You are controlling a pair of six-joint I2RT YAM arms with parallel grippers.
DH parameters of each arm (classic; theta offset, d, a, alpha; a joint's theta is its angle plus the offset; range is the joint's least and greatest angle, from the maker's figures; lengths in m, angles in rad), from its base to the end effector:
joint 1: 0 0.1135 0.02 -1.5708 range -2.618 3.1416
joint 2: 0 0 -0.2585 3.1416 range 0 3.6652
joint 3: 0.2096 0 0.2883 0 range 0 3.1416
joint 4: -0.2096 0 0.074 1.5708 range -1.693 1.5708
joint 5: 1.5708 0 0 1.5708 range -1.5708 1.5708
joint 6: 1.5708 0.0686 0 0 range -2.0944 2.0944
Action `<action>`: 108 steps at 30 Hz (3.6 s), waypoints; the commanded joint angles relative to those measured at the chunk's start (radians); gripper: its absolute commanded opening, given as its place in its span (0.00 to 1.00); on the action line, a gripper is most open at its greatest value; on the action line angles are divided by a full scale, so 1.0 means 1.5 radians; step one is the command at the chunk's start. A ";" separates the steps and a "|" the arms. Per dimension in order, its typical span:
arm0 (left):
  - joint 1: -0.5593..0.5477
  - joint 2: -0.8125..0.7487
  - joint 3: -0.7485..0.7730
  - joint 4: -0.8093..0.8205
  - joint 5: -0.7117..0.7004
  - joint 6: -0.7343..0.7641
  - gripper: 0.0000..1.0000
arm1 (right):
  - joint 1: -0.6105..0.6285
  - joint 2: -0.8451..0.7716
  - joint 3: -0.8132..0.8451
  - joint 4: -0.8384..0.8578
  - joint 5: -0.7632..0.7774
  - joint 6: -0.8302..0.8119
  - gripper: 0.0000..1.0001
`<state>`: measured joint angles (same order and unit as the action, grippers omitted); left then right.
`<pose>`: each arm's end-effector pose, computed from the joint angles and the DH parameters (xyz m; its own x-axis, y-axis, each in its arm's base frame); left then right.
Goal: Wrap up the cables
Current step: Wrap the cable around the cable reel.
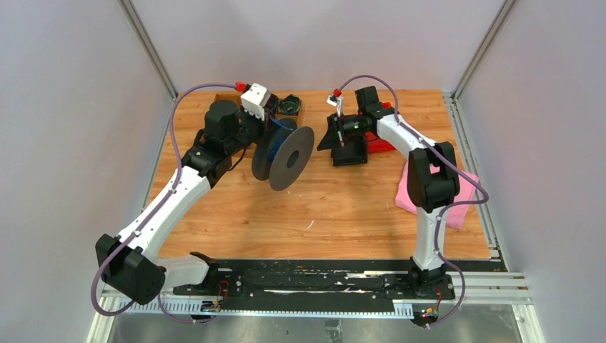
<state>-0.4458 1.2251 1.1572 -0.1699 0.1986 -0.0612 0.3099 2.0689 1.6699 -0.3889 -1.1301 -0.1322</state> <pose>0.3146 -0.1653 0.3641 -0.2486 0.0523 -0.9672 0.5816 0.8066 -0.1058 0.4568 0.2114 0.2131 -0.5720 -0.2422 -0.7837 -0.8202 0.1814 0.5426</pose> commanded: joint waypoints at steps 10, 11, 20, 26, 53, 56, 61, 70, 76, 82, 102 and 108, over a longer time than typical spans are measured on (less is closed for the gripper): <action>0.028 -0.017 0.026 0.038 0.007 -0.054 0.00 | -0.016 -0.112 -0.074 0.034 0.050 0.009 0.08; 0.029 -0.017 0.023 0.038 0.002 -0.058 0.00 | -0.017 -0.131 -0.078 0.034 0.057 0.003 0.10; 0.029 0.012 0.042 -0.003 -0.090 -0.102 0.00 | 0.024 -0.311 -0.123 0.069 0.114 0.006 0.34; 0.029 0.034 0.052 -0.033 -0.113 -0.137 0.00 | 0.125 -0.347 -0.085 0.058 0.188 0.005 0.45; 0.017 0.042 0.049 -0.046 -0.098 -0.193 0.00 | 0.284 -0.172 0.173 -0.115 0.262 -0.109 0.44; 0.009 0.040 0.048 -0.047 -0.109 -0.177 0.00 | 0.284 -0.158 0.196 -0.129 0.261 -0.115 0.44; 0.008 0.039 0.043 -0.045 -0.114 -0.172 0.00 | 0.286 -0.168 0.195 -0.129 0.251 -0.124 0.41; 0.007 0.044 0.040 -0.035 -0.094 -0.183 0.00 | 0.287 -0.169 0.178 -0.120 0.244 -0.122 0.40; 0.007 0.045 0.036 -0.034 -0.123 -0.191 0.00 | 0.289 -0.196 0.143 -0.084 0.231 -0.056 0.36; 0.008 0.058 0.050 -0.040 -0.167 -0.190 0.00 | 0.297 -0.279 0.041 -0.018 0.262 0.038 0.38; 0.017 0.077 0.071 -0.055 -0.185 -0.230 0.00 | 0.351 -0.264 -0.089 0.168 0.191 0.243 0.43; 0.029 0.084 0.075 -0.057 -0.174 -0.243 0.00 | 0.359 -0.266 -0.110 0.194 0.173 0.257 0.44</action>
<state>-0.4156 1.3518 1.2160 -0.3164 -0.0719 -0.3878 0.8272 1.6665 1.5200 -0.1589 -0.8288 0.2199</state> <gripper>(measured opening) 0.036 0.436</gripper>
